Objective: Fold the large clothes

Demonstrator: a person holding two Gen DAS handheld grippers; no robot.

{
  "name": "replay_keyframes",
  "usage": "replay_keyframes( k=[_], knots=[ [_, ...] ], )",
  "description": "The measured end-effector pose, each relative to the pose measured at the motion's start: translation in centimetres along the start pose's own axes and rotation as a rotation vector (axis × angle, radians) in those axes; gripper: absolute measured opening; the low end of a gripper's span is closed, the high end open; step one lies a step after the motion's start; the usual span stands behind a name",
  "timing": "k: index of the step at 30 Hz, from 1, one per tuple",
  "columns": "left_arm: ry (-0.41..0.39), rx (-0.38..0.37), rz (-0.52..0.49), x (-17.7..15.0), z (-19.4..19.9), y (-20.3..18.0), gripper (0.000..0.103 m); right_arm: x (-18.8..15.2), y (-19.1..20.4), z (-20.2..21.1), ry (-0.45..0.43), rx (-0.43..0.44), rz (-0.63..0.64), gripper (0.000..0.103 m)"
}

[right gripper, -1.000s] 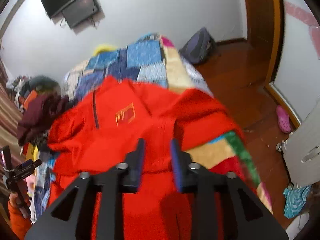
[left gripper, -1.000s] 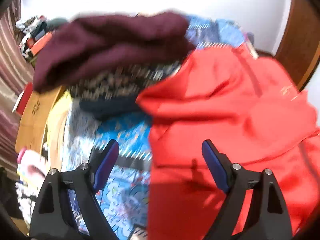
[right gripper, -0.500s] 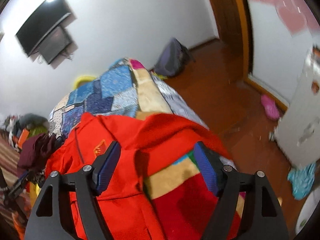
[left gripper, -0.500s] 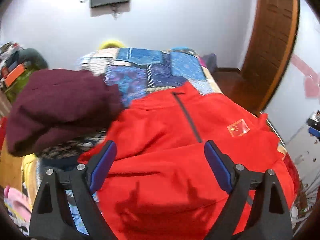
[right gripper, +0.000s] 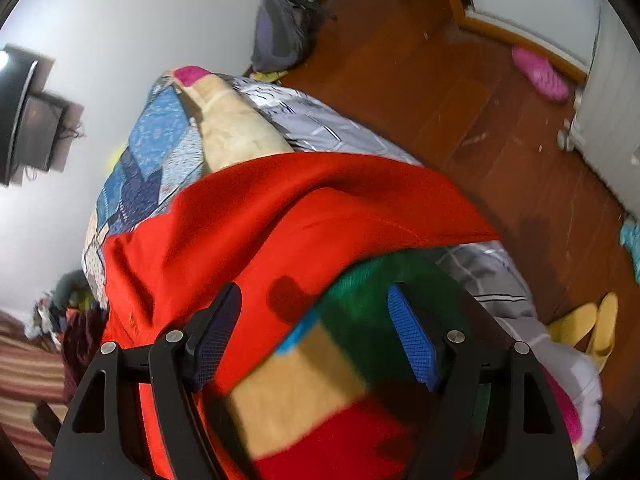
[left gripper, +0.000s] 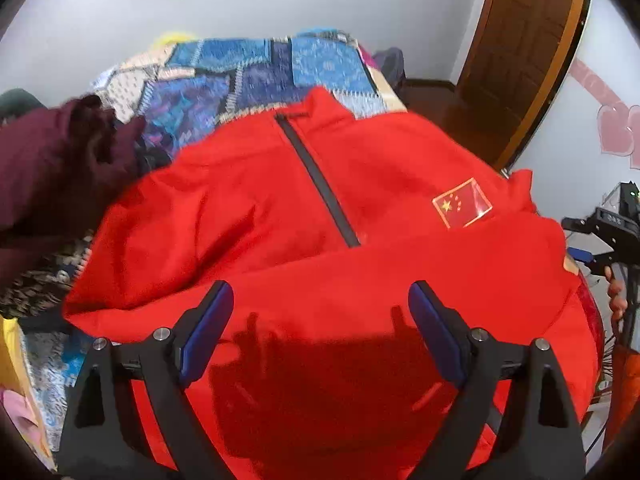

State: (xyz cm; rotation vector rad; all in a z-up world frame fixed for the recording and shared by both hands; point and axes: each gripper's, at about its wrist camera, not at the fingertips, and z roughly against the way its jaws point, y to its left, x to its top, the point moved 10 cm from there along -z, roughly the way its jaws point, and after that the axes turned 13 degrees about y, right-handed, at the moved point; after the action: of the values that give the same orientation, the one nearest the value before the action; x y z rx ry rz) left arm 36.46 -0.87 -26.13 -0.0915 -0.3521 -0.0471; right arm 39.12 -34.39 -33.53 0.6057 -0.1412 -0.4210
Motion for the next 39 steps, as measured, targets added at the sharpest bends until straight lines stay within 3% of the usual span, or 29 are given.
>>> replay_keyframes(
  k=[8, 11, 14, 15, 16, 22, 29, 34, 39],
  knots=[
    [0.043, 0.001, 0.014, -0.5, -2.0, 0.3, 0.089, 3.4, -1.5, -2.8, 0.001, -0.036, -0.094, 0.070],
    [0.043, 0.010, 0.013, -0.7, -2.0, 0.4, 0.089, 4.1, -2.1, -3.0, -0.010, -0.031, -0.131, 0.050],
    [0.041, 0.015, 0.011, -0.8, -1.8, 0.5, 0.089, 4.2, -2.2, -2.1, -0.056, -0.028, -0.148, 0.025],
    [0.039, 0.016, 0.012, -0.9, -1.7, 0.5, 0.089, 4.3, -1.9, -1.7, -0.077, -0.048, -0.140, 0.012],
    [0.038, 0.016, 0.012, -0.8, -1.6, 0.5, 0.089, 4.4, -1.8, -1.2, -0.096, -0.064, -0.130, 0.010],
    [0.007, 0.027, 0.004, -0.9, 0.1, 0.6, 0.089, 3.5, 2.3, 4.6, -0.251, -0.090, 0.019, 0.008],
    [-0.042, 0.029, -0.003, -0.9, 2.4, 0.6, 0.089, -1.3, 12.7, 11.9, -0.394, -0.057, 0.330, 0.008],
    [-0.065, 0.021, -0.008, -1.4, 3.7, 0.5, 0.089, -6.1, 18.2, 12.3, -0.400, -0.037, 0.527, 0.008],
    [-0.080, 0.016, -0.008, -2.3, 4.6, 1.0, 0.089, -10.2, 19.9, 7.6, -0.288, -0.054, 0.634, 0.008]
  ],
)
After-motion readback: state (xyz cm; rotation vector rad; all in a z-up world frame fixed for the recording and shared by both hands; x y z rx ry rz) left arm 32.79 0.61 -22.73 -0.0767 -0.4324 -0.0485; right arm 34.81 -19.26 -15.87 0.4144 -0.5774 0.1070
